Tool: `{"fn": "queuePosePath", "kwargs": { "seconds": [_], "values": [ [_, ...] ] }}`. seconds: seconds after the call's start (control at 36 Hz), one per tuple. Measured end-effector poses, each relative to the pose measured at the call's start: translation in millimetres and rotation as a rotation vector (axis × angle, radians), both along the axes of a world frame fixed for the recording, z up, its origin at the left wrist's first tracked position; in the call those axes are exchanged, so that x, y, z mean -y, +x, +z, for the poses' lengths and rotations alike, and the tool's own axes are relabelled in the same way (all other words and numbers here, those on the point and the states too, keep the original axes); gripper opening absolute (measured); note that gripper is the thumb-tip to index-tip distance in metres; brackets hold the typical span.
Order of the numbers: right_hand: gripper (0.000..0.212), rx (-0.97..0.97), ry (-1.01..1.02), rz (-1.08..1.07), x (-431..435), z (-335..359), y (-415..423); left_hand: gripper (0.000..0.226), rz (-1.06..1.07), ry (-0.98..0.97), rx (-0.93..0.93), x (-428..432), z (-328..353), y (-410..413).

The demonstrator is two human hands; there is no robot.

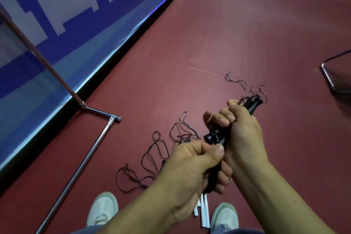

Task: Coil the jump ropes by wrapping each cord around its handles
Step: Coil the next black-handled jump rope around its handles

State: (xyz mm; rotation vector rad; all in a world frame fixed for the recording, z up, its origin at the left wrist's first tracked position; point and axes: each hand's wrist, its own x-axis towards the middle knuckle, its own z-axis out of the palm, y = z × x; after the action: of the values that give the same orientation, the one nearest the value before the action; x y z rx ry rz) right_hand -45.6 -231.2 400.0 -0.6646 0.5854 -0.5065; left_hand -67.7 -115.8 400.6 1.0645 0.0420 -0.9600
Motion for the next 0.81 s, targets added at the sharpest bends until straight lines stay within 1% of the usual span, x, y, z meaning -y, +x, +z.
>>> {"fn": "queuePosePath", "kwargs": {
  "seconds": [0.06,0.08,0.14,0.19,0.25,0.28,0.33,0.39,0.5,0.64,0.69,0.75,0.81],
  "values": [
    [0.018,0.042,0.042,0.036,-1,3,1,0.022,-0.019,-0.087,-0.139,-1,2,0],
    [0.020,0.053,0.047,0.060,-1,5,2,0.024,-0.027,-0.114,-0.175,-1,3,0],
    [0.022,0.062,0.037,0.105,-1,5,3,0.025,-0.035,-0.134,-0.186,-1,3,0],
    [0.022,0.058,0.008,0.137,0,5,3,0.018,-0.049,-0.125,-0.132,-1,2,1],
    [0.024,0.024,-0.052,0.164,3,3,2,0.018,-0.071,-0.097,-0.053,0,1,4],
    [0.028,-0.018,-0.107,0.181,4,2,2,0.018,-0.079,-0.077,-0.008,0,-1,5],
    [0.042,-0.140,-0.232,0.220,5,1,0,0.017,-0.094,-0.036,0.082,0,-4,8],
    [0.052,-0.218,-0.277,0.253,5,1,-2,0.015,-0.115,0.004,0.166,-1,-6,10],
    [0.053,-0.242,-0.241,0.276,5,-1,-2,0.011,-0.123,0.086,0.291,-2,-9,14],
    [0.051,-0.300,-0.286,0.333,3,-6,-3,0.012,-0.083,0.171,0.375,-4,-12,14],
    [0.053,-0.280,-0.236,0.342,1,-6,-2,0.014,-0.072,0.209,0.412,-5,-12,15],
    [0.056,-0.218,-0.156,0.337,-1,-2,-1,0.014,-0.032,0.248,0.470,-4,-9,15],
    [0.059,-0.153,-0.060,0.331,-2,3,1,0.014,0.036,0.338,0.620,-3,-9,18]
  ]
}}
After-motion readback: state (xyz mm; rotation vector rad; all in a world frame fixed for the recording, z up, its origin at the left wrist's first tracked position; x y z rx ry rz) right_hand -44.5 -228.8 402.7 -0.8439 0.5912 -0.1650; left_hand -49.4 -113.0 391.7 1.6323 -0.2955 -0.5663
